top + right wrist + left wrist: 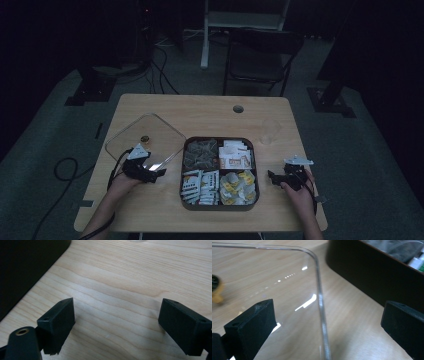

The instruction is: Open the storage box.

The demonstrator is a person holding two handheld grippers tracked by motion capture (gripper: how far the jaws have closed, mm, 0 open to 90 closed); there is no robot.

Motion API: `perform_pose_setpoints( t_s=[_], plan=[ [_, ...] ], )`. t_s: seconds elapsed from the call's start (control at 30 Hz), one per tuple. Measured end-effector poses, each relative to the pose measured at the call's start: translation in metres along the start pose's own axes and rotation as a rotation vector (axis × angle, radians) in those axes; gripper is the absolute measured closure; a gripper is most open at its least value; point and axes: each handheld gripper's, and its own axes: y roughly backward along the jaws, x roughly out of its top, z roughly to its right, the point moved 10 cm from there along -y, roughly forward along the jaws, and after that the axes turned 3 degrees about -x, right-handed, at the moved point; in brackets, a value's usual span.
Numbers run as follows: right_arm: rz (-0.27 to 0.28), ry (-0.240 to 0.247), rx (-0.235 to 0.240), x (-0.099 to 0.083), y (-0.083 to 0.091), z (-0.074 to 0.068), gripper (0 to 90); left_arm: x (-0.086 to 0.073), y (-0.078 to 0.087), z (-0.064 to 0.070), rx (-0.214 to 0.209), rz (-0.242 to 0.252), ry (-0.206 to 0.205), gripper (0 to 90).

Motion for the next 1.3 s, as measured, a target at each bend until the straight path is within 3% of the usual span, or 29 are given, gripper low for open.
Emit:
perform_pose_setpoints(
  t_s=[0.17,0.37,0.57,0.73,0.93,1.13,1.3],
  plan=[
    [0.001,0.013,0.013,0.001,-0.001,-0.002,13.0,0.0,0.003,0.017,-0.028,0.007,-0.036,0.3],
    [-0.003,0.007,0.006,0.001,-0.002,-0.002,12.2,-0.008,0.001,0.036,-0.075,-0.02,-0.076,0.3],
    [-0.001,0.061,0.06,0.001,-0.001,-0.007,12.2,-0.017,-0.003,0.05,-0.11,-0.05,-0.108,0.3],
    [0.001,0.103,0.104,0.001,-0.001,-0.013,11.7,-0.022,-0.002,0.059,-0.116,-0.047,-0.121,0.3],
    [0.002,0.15,0.155,0.0,0.001,-0.02,11.7,-0.029,-0.004,0.069,-0.13,-0.08,-0.145,0.3],
    [0.003,0.14,0.145,0.001,-0.001,-0.021,11.6,-0.036,-0.008,0.076,-0.146,-0.113,-0.165,0.3],
    [0.003,0.141,0.144,0.001,-0.001,-0.02,11.7,-0.039,-0.009,0.077,-0.129,-0.132,-0.185,0.3]
  ],
)
